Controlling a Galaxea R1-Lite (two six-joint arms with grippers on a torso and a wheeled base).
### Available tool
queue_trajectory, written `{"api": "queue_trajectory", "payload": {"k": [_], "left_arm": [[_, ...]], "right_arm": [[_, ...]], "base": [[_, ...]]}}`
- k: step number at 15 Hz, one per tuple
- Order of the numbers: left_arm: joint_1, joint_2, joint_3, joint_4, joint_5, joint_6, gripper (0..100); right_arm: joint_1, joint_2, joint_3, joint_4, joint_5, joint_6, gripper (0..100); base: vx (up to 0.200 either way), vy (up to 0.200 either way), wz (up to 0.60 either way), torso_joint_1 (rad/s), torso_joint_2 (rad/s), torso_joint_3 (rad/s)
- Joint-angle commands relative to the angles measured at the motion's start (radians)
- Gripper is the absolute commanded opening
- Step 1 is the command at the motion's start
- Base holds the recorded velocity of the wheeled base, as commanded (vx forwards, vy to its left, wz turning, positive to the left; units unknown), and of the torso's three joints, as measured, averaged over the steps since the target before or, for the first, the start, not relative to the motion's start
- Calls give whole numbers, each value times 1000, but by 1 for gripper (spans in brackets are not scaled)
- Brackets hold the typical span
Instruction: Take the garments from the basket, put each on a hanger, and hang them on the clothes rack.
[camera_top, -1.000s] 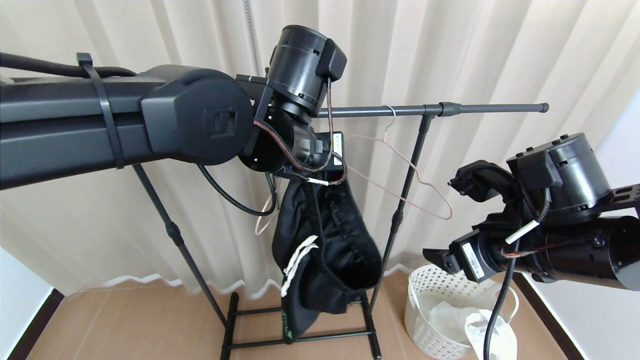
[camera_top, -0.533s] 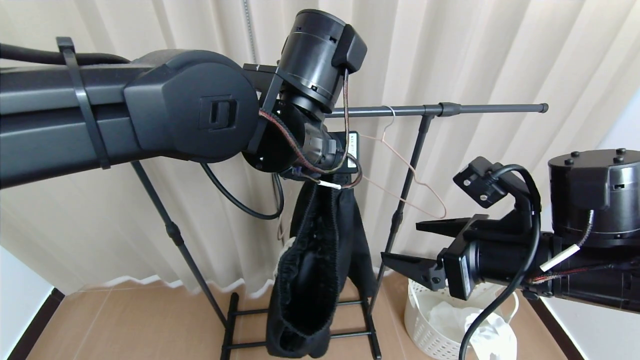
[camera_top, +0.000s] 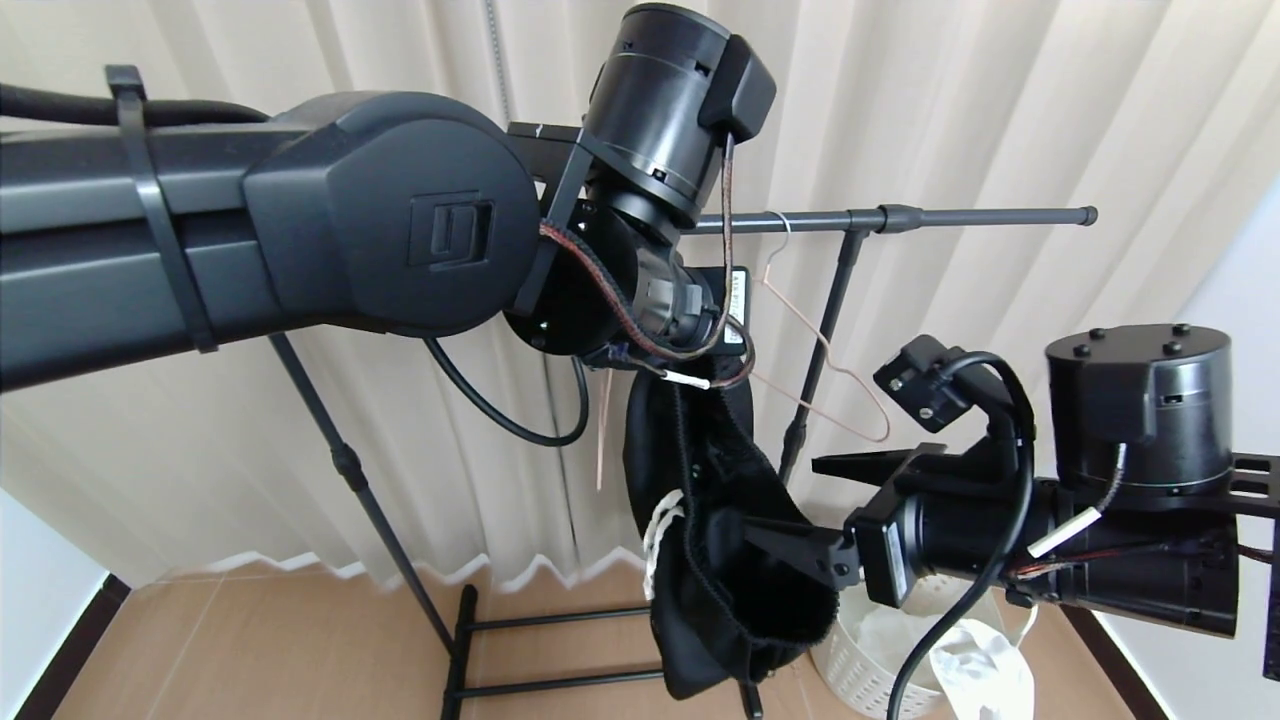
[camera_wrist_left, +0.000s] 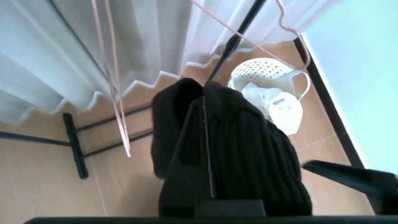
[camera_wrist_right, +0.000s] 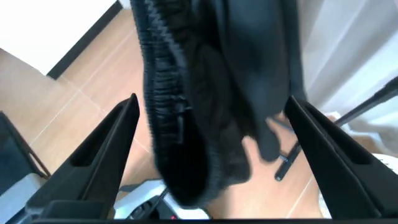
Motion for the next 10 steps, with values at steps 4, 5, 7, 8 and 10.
{"api": "queue_trajectory", "payload": {"k": [4,5,7,8,10], "left_arm": [[-13,-4,-4,2,0,4,0],[-13,-4,-2,2,0,4,0],[-13,-6,1,2,0,4,0],[-13,-7,2,3,2,4,0],[-13,-6,2,3,0,4,0]], "right_arm": [[-22,204,-38,-16,-113,8,100],[-24,216,-28,-54,-116,7,100],[-24,218,-13,-114,-117,5,100],[-24,216,-8,-131,-116,7,100],[-25,213,-8,-137,-116,7,100]], "base": [[0,0,0,0,0,0],[0,0,0,0,0,0],[0,0,0,0,0,0],[0,0,0,0,0,0],[0,0,0,0,0,0]]}}
